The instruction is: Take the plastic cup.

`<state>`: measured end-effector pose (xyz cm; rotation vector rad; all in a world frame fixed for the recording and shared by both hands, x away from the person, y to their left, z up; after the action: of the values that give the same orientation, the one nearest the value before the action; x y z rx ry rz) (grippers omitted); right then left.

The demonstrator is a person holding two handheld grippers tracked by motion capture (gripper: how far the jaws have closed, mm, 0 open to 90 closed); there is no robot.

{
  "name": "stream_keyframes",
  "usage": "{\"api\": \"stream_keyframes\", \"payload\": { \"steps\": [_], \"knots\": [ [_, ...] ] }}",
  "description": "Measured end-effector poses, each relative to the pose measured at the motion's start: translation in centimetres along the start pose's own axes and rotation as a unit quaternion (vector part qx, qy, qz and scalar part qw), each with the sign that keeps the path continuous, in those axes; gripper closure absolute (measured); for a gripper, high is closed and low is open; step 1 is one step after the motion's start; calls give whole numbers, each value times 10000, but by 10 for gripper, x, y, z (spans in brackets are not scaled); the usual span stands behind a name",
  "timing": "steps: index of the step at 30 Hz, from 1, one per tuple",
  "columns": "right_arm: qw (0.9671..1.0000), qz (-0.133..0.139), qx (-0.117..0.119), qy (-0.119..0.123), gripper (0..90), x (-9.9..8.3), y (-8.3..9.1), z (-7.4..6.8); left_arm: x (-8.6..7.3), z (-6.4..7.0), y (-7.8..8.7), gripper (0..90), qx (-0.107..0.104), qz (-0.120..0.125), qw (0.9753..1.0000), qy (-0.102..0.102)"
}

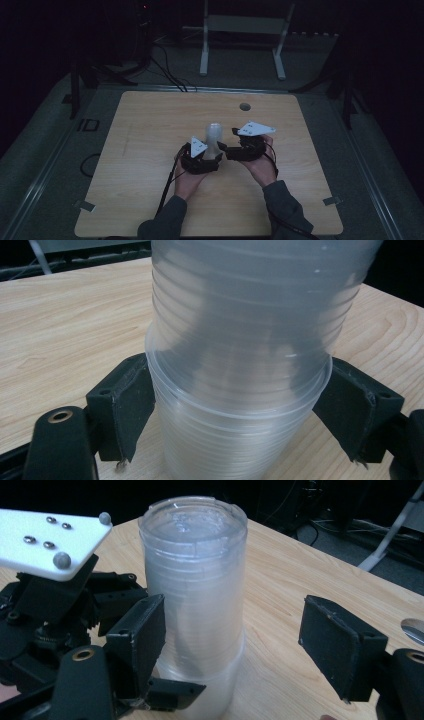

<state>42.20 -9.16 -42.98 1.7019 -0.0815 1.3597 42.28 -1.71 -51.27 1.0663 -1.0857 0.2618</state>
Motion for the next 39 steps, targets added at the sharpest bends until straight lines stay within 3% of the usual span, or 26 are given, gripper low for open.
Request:
{"api": "stream_keyframes", "payload": {
  "steps": [20,39],
  "knots": [
    [9992,127,370,-48,275,19,-17,-11,0,1,0,201,70,102,9999,-56],
    [9983,114,573,-92,370,25,-29,-15,4,1,-4,185,145,210,9996,-81]
  ]
}}
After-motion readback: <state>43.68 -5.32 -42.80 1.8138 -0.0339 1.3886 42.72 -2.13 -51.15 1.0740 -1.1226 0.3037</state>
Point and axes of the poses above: each handheld gripper's, and its own axes: y roughly backward along the jaws, x roughly out of its top, z roughly to its right, the point moved 10 cm from there along -y, roughly forward along the jaws, and after that the axes turned 10 degrees about -z, right-handed, at the moved point
